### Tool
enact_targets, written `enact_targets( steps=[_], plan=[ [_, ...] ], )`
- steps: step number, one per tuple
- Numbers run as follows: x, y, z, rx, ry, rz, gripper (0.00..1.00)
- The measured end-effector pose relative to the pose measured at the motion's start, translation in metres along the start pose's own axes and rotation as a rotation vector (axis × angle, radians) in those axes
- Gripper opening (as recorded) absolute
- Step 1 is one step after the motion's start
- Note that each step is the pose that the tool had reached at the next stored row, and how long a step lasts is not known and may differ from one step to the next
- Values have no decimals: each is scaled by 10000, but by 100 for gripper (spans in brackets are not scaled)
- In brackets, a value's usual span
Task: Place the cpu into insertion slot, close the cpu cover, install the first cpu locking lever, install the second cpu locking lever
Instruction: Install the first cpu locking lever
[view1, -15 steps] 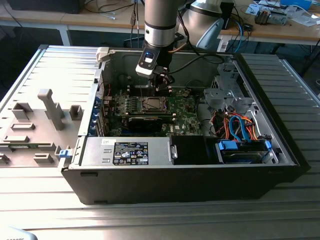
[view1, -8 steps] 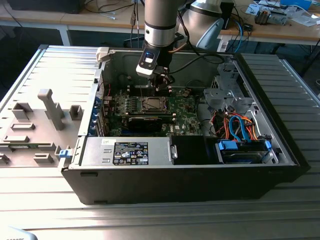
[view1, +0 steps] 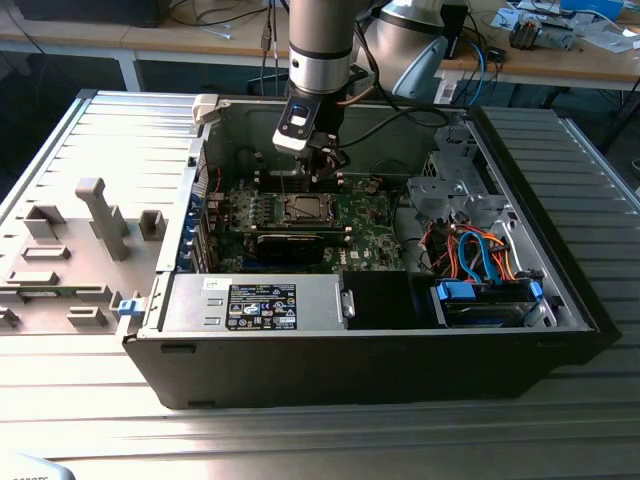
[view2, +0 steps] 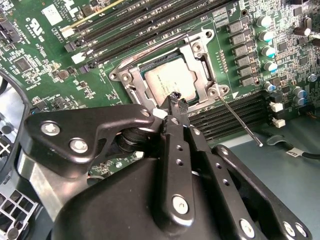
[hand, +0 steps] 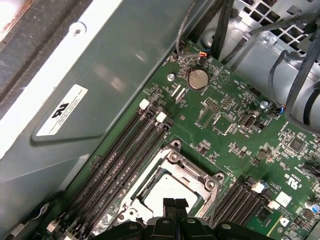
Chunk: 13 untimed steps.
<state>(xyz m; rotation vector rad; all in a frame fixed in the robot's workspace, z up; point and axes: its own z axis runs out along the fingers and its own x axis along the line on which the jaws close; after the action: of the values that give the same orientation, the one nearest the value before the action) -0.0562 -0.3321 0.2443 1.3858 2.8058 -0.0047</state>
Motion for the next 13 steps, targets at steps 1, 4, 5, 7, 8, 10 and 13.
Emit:
enact_targets(
  steps=[1, 4, 5, 7, 8, 10, 13],
  plan=[
    [0, 0, 0, 0, 0, -13, 11],
    [0, 0, 0, -1, 0, -72, 11],
    [0, 0, 0, -1, 0, -82, 11],
    [0, 0, 0, -2, 0, -104, 11],
    [0, 0, 0, -2, 0, -116, 11],
    [0, 0, 0, -2, 0, -138, 11],
    [0, 0, 0, -3, 1, -188, 11]
  ],
)
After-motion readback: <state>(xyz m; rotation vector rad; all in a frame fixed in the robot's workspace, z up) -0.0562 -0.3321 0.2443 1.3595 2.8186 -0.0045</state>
